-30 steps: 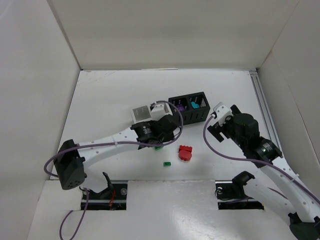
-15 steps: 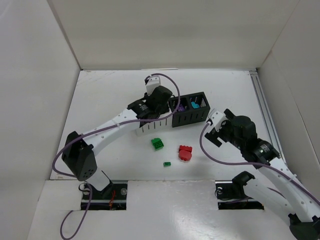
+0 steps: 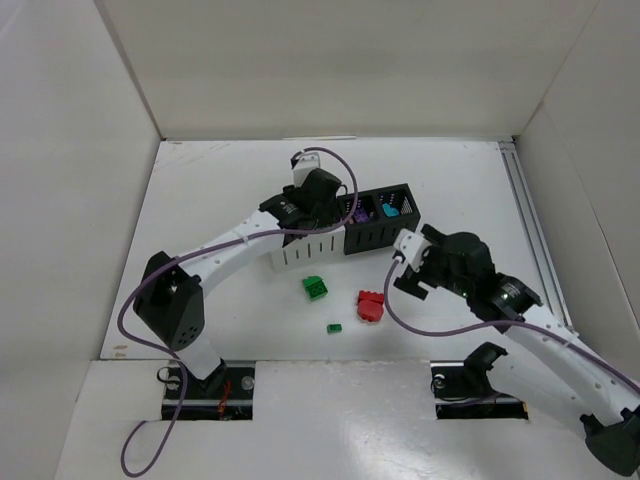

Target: Sort the legos into containers by color

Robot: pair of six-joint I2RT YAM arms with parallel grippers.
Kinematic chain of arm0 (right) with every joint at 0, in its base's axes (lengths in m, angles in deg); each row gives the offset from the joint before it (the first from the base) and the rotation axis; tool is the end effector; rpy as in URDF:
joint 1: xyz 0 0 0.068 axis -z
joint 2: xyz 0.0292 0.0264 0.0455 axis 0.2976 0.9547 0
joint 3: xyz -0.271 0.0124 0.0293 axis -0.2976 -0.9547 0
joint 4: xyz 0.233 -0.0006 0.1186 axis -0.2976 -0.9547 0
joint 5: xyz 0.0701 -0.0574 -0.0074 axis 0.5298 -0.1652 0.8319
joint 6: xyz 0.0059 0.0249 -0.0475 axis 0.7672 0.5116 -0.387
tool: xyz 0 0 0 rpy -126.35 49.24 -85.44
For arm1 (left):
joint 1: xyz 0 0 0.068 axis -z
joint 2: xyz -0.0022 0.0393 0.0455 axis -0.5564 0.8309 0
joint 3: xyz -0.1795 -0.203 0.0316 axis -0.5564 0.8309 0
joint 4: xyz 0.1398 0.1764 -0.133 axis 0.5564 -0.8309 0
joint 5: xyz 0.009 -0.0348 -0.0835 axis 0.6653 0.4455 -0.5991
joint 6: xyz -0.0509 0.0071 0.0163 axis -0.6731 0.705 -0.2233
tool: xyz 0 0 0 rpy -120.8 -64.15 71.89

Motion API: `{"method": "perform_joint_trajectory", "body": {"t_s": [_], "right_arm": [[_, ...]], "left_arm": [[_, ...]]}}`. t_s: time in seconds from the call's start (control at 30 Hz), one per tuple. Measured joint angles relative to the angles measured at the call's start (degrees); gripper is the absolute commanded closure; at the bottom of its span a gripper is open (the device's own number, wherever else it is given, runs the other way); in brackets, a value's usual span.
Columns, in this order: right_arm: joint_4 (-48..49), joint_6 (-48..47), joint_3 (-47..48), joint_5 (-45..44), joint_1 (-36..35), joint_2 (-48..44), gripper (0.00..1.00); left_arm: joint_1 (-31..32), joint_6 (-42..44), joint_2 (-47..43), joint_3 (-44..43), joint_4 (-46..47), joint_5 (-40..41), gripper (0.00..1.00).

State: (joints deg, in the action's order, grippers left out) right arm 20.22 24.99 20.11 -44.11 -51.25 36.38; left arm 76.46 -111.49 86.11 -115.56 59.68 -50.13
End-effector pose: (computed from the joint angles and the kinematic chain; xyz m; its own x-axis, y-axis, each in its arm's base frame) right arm 0.1390 0.0947 0.2898 -0.0011 -0.6975 -0.7166 -0.7105 0.5048 -0.4902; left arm 0.2819 -0.2403 0.3016 -0.5916 -0.2012 -0.7807 0.0403 0.9598 -0.2779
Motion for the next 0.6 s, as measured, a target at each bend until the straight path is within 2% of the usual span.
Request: {"method": "perform_joint_trajectory", "body": {"t_s": [0.17,0.2,0.27,0.43,0.6], "right_arm": [[4.0,-1.0,-2.1,1.3,-9.7,4.6,0.02],[4.6,-1.2,-2.4,1.8,-11.8,5.0,0.03],[6.3,-1.9,-2.8,3.2,-15.1,6.3,0.04],[12.3,-2.9,-4.0,7.2,-21.7,13.1,0.09],[16.0,-4.2,-4.1,8.5,-28.0,24.7,0.15]], "left_arm": [[0.0,-0.1,-1.0,1.1,0.3,-1.0,0.32],[0.0,-0.1,-1.7,1.8,0.3,-1.1,0.18],[0.0,-0.1,-3.8,3.3,0.1,-1.3,0.0],[2.0,0.3,-14.4,7.7,-0.1,-1.2,0.0],[3.8,-0.8,-28.4,15.5,0.3,-1.4,0.0]]}}
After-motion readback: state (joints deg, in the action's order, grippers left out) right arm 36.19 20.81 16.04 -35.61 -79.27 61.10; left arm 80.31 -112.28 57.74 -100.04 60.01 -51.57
